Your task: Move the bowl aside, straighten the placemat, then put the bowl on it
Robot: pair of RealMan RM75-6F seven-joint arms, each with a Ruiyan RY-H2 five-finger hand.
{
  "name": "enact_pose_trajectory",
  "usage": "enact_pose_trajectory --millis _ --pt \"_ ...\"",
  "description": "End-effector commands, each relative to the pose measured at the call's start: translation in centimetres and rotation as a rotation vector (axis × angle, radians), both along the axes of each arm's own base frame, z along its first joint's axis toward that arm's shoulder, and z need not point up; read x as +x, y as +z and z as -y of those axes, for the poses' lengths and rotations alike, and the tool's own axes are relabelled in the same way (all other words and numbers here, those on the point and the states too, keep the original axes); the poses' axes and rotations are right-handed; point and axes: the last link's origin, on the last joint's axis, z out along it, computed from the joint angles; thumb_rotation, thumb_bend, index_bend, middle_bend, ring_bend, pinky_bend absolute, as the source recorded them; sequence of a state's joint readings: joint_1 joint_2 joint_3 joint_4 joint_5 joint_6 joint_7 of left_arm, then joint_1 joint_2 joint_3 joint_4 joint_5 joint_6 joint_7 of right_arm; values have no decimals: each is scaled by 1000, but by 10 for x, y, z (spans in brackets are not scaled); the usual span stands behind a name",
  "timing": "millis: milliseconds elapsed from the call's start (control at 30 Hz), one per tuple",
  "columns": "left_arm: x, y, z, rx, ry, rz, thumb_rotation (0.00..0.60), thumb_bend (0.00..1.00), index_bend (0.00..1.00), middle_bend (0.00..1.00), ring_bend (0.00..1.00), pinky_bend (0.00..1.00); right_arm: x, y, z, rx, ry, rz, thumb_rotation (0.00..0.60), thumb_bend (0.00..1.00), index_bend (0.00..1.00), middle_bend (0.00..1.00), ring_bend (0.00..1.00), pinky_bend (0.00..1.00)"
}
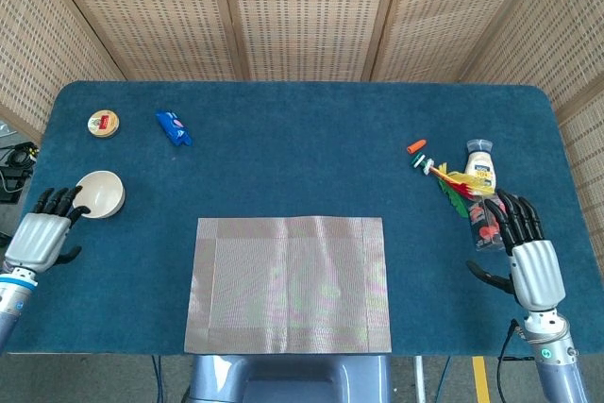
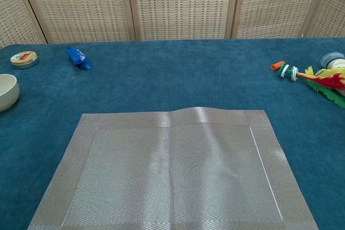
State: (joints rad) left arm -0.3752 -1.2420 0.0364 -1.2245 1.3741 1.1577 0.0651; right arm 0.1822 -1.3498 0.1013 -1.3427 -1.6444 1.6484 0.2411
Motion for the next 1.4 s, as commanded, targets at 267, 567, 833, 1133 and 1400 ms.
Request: enact_pose_trajectory --millis 267,567,833,1133,1400 --pt "-33 -4 -27 52 106 2 600 274 299 0 0 0 1 -2 -1 2 1 -6 600 267 111 0 0 0" --pt "-34 -29 -58 40 131 -3 600 291 340 0 0 0 -1 -2 0 6 -6 -5 600 268 114 0 0 0" --pt "-23 -48 -76 23 108 -15 600 298 383 0 0 0 -2 -1 1 3 -6 -2 600 268 115 0 0 0" --pt "-20 -62 -74 10 91 -23 600 508 579 0 0 0 -2 0 0 -4 1 9 600 267 118 0 0 0" --pt "-14 -62 -73 24 60 -5 600 518 698 0 0 0 -2 0 0 -3 0 11 600 268 123 0 0 0"
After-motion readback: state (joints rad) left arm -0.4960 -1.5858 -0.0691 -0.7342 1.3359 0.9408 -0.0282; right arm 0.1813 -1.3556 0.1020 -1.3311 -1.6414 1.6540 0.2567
